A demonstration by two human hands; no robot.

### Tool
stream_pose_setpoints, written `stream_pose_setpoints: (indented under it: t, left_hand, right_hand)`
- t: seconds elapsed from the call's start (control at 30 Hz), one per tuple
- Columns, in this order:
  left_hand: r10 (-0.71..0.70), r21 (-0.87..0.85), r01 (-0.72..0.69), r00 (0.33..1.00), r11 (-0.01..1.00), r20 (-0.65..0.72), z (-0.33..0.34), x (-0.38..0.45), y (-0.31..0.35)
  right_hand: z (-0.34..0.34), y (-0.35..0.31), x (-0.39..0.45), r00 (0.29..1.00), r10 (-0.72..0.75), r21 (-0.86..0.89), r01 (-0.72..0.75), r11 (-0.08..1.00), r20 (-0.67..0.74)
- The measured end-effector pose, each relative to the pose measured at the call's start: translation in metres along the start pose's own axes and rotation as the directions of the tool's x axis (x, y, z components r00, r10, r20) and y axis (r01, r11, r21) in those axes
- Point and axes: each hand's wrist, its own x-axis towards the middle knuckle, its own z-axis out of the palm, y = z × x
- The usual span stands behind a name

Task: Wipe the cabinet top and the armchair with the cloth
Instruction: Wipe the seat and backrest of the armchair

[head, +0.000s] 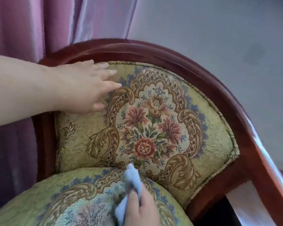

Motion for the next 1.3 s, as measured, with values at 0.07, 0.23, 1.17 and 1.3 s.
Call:
stream_pose_setpoints:
  t: [0.07,0.23,1.17,1.3]
  left_hand:
    - [-0.054,-0.051,0.055,0.998,0.997,0.034,0.007,0.000,-0.016]
    - [-0.025,-0.054,0.030,0.995,0.998,0.101,0.024,-0.002,-0.030]
    - [0.055,-0.241,-0.010,0.982,0.970,0.181,0.037,0.004,-0.018]
    - [0.058,-0.291,-0.008,0.985,0.957,0.164,0.034,0.004,-0.022]
  right_hand:
    - [-0.014,-0.020,0.032,0.973,0.010,0.133,0.021,0.991,-0.230]
    - [-0.058,-0.075,0.106,0.884,-0.136,0.062,0.183,0.981,-0.448]
    - [-0.072,-0.116,0.234,0.822,-0.554,-0.943,0.274,0.187,0.129]
    - [-0.116,-0.090,0.217,0.883,-0.467,-0.940,0.120,0.319,-0.046]
